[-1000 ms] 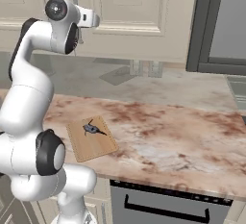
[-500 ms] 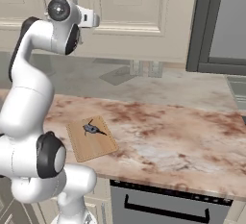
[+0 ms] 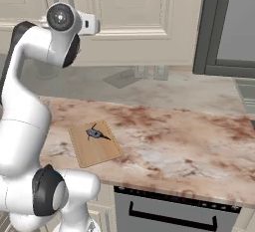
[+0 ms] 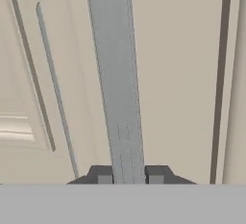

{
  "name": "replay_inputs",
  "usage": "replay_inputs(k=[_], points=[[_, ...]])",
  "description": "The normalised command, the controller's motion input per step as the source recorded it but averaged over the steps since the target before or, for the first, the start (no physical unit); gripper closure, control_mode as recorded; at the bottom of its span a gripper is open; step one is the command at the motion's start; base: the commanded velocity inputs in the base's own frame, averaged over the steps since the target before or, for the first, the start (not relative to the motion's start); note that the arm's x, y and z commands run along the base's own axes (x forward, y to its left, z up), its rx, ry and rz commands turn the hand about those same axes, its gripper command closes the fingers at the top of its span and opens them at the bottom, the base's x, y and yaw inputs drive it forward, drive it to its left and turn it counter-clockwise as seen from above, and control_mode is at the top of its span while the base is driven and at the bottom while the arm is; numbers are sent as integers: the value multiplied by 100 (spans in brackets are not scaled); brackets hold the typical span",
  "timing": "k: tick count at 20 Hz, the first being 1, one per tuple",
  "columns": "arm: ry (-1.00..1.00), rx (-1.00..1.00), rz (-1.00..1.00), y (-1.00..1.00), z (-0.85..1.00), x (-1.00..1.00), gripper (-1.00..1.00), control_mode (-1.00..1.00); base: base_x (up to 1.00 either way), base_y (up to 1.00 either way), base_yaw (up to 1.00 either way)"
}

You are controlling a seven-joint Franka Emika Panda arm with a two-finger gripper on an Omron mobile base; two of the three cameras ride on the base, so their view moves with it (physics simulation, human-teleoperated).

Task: Open the cabinet, retrieve the rolling pin, and place it next to the meat on the cutting board to prepare for tenderizing.

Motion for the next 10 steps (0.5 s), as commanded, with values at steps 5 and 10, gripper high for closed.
replay_inputs(k=[5,10], points=[[0,0,8,0,0,-87,100,-100,0,0,0],[0,0,7,0,0,-81,100,-100,0,0,0]])
